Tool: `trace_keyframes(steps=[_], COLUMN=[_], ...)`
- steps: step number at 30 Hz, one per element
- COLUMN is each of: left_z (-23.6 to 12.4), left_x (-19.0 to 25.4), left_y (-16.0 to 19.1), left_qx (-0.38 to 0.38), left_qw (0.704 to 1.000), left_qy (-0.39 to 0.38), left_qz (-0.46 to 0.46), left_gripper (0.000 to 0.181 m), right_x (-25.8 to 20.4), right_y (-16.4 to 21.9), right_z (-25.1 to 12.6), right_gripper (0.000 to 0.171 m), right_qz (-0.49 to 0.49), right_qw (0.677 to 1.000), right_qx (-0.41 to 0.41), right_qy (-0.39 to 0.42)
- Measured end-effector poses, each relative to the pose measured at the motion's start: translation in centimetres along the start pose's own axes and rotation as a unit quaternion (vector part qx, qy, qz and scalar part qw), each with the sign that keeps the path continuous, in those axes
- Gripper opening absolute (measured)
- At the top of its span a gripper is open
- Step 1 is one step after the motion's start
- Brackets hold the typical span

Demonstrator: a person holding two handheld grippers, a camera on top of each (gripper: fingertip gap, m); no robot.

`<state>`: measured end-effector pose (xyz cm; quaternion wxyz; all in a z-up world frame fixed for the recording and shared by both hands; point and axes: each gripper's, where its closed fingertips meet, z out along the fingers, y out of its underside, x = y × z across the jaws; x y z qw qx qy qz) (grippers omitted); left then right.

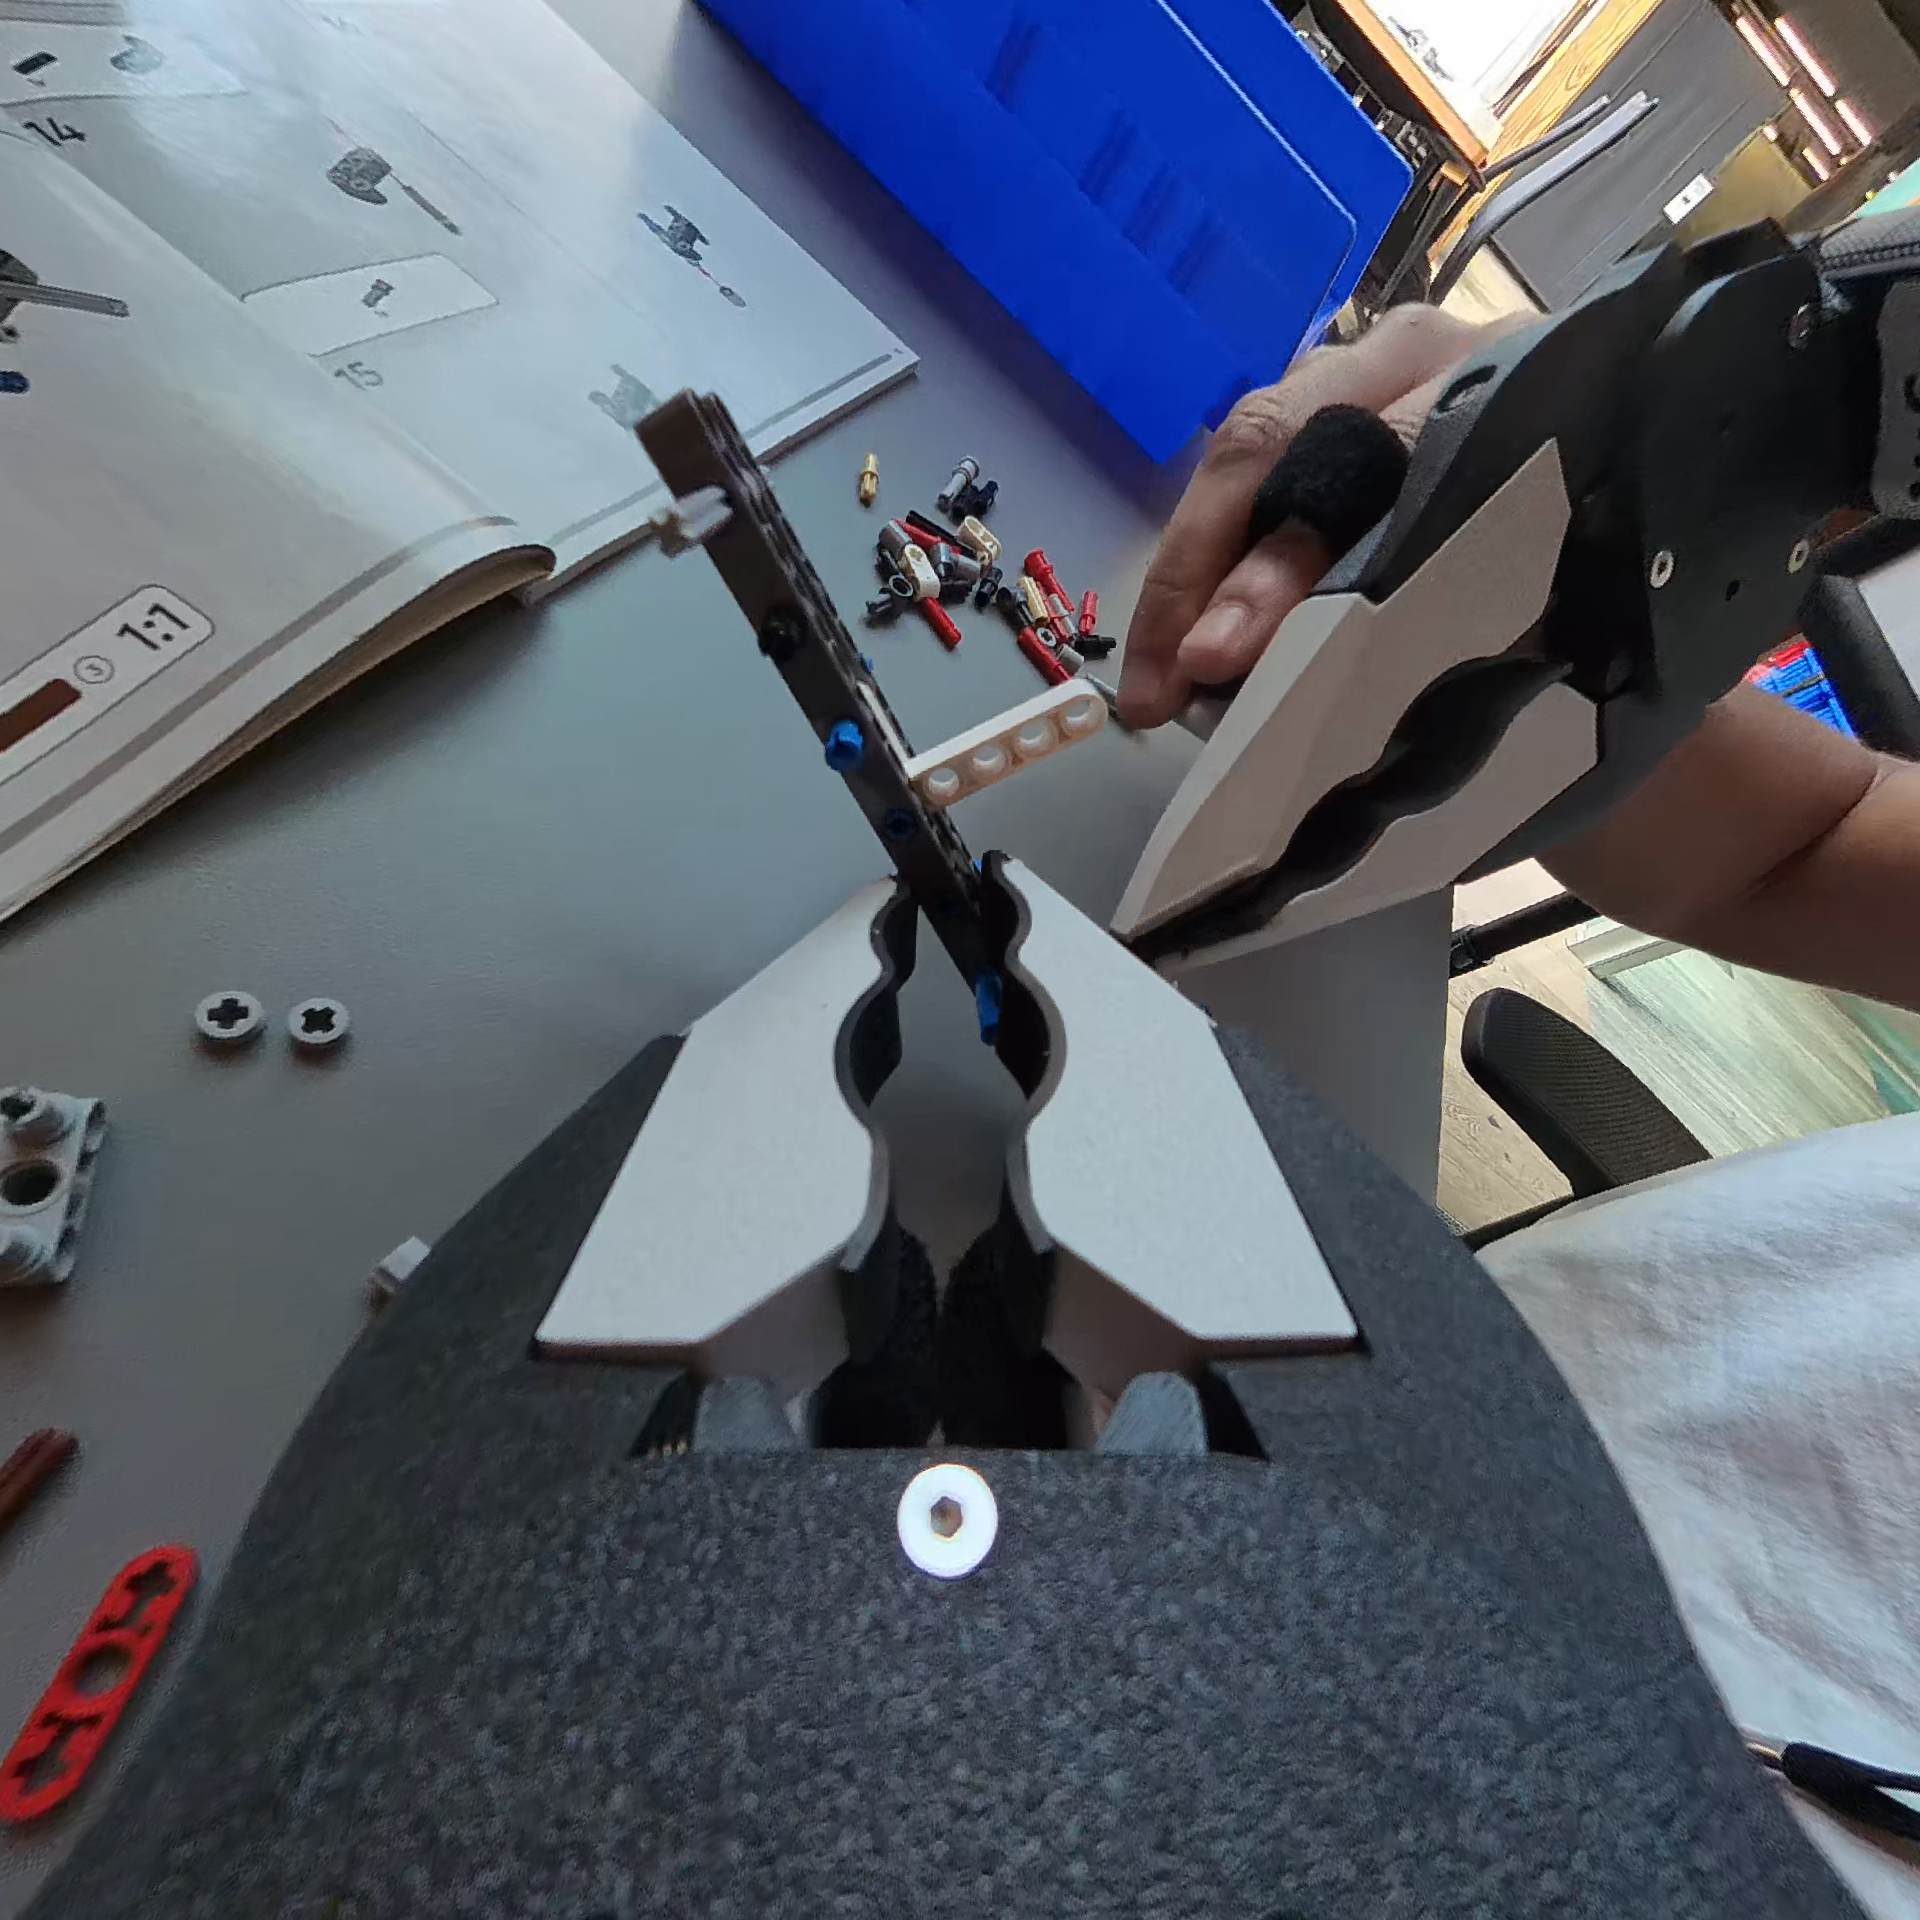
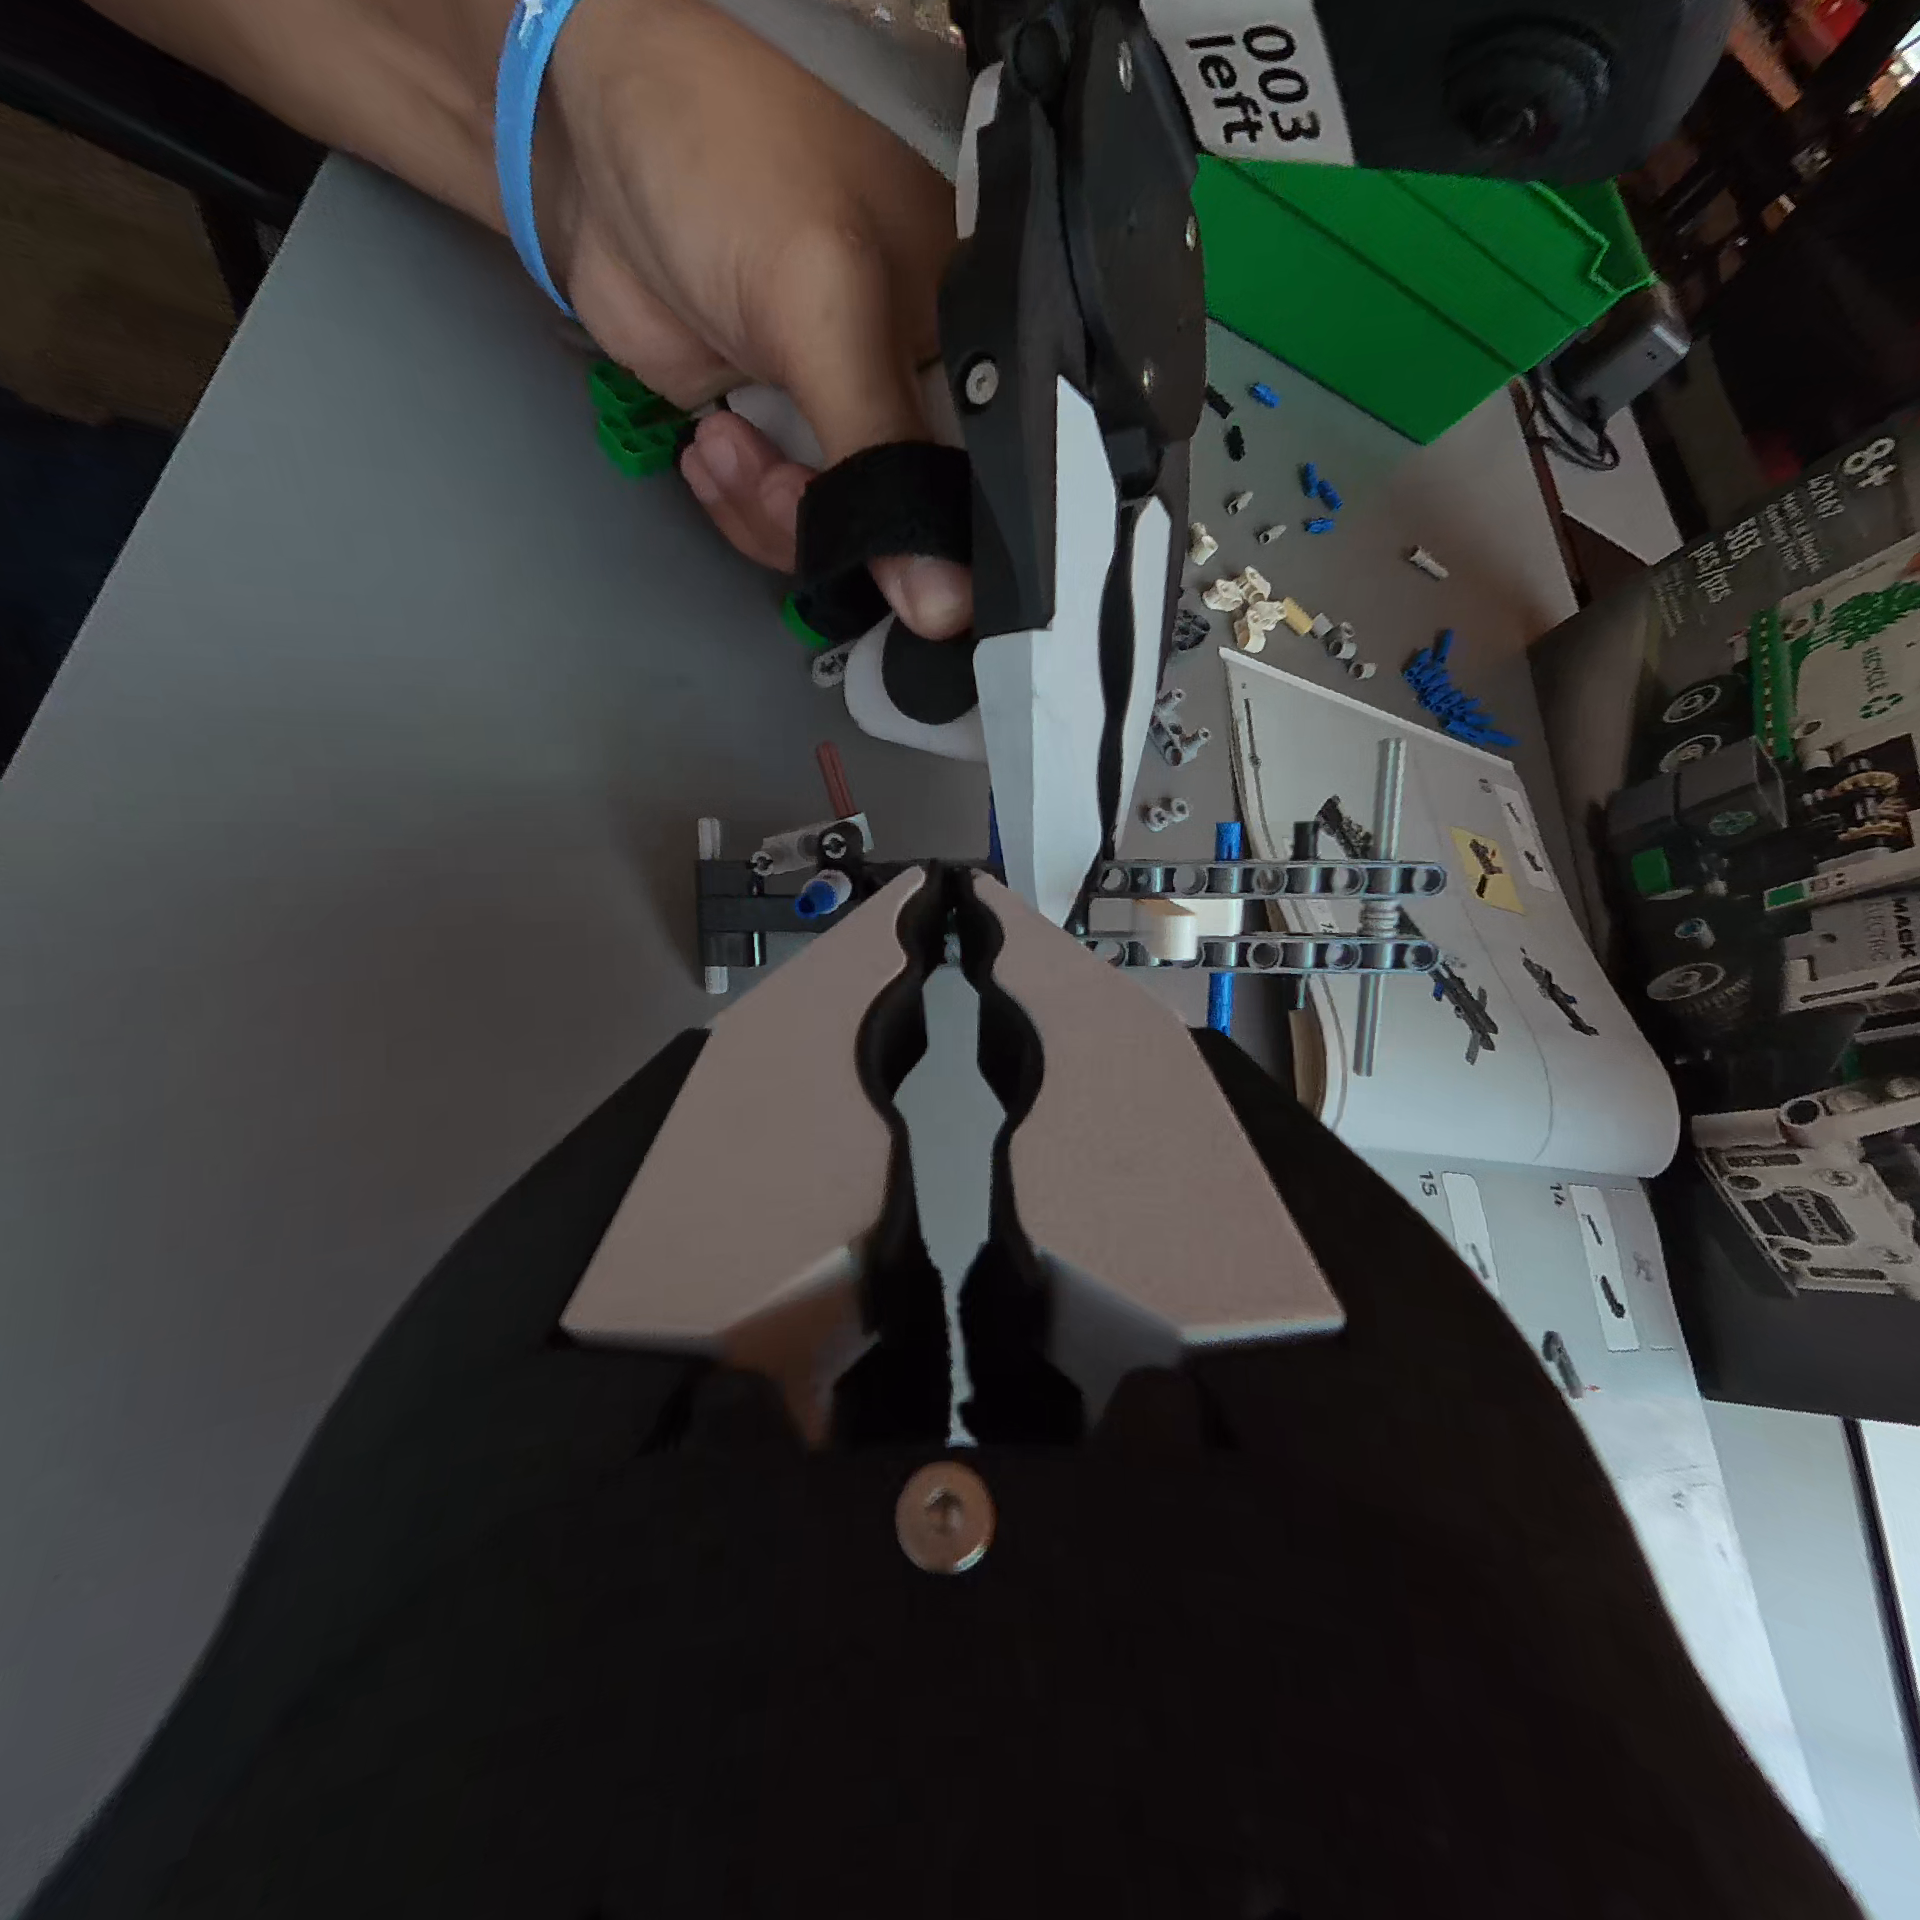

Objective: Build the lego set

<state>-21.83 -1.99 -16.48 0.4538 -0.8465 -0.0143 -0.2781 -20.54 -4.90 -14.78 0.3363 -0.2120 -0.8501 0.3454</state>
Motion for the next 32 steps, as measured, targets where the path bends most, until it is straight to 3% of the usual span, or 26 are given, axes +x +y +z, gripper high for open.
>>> trace_keyframes(steps=[5, 12, 24, 32], left_z=[0.1, 0.2, 0.6, 0.9], left_x=[-0.3, -0.5, -0.7, -1.0], left_y=[0.1, 0.2, 1.0, 1.5], left_qx=[-0.005, -0.007, -0.030, -0.047], left_qw=[1.000, 1.000, 0.999, 0.999], left_qy=[-0.007, -0.010, -0.020, -0.023], left_qz=[-0.002, -0.002, 0.003, -0.012], left_gripper=[0.011, 0.011, 0.011, 0.010], right_x=[-0.2, 0.2, -0.4, -0.3], right_y=[0.1, 0.6, 1.4, 1.7], right_z=[-0.1, 0.5, 0.7, 1.1], right_gripper=[0.012, 0.004, 0.003, 0.001], right_qz=[0.001, 0.003, 0.109, 0.126], right_qw=[1.000, 1.000, 0.986, 0.983], right_qx=[-0.001, -0.001, -0.031, -0.022], right_qy=[0.001, 0.006, -0.125, -0.133])
